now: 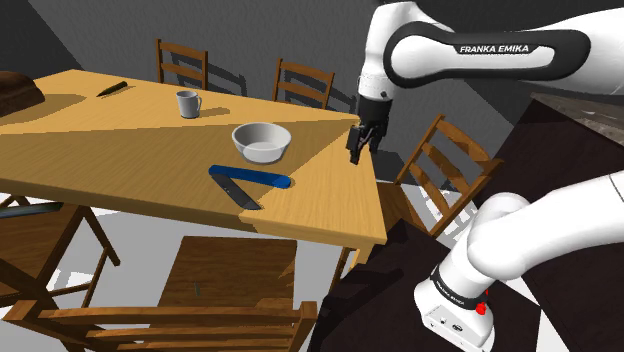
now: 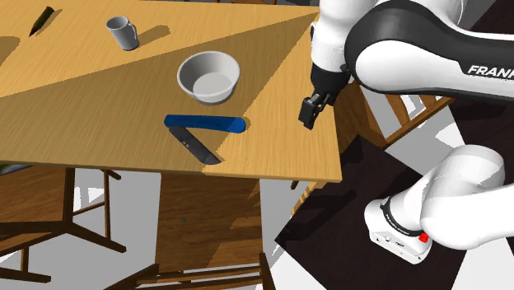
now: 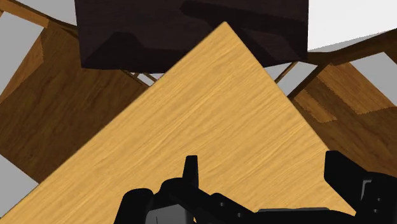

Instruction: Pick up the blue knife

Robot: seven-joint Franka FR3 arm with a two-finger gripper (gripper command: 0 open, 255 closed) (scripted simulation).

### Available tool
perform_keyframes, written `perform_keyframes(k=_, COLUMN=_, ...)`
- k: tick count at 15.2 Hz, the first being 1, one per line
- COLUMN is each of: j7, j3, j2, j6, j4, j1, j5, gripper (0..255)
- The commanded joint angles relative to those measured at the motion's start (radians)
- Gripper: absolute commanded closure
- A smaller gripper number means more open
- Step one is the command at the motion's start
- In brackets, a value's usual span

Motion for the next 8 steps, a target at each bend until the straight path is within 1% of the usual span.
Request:
perform_keyframes(k=1, j7=0.023, j3=0.024, j2=0.066, j6=0.054, j4=0.021, j1=0.008, j5=0.01, gripper=0)
perform_keyframes(k=8, j7=0.099, j3=0.095, j2=0.304, j6=0.209, j4=0.128, j1=0.027, j5=0.011, gripper=0)
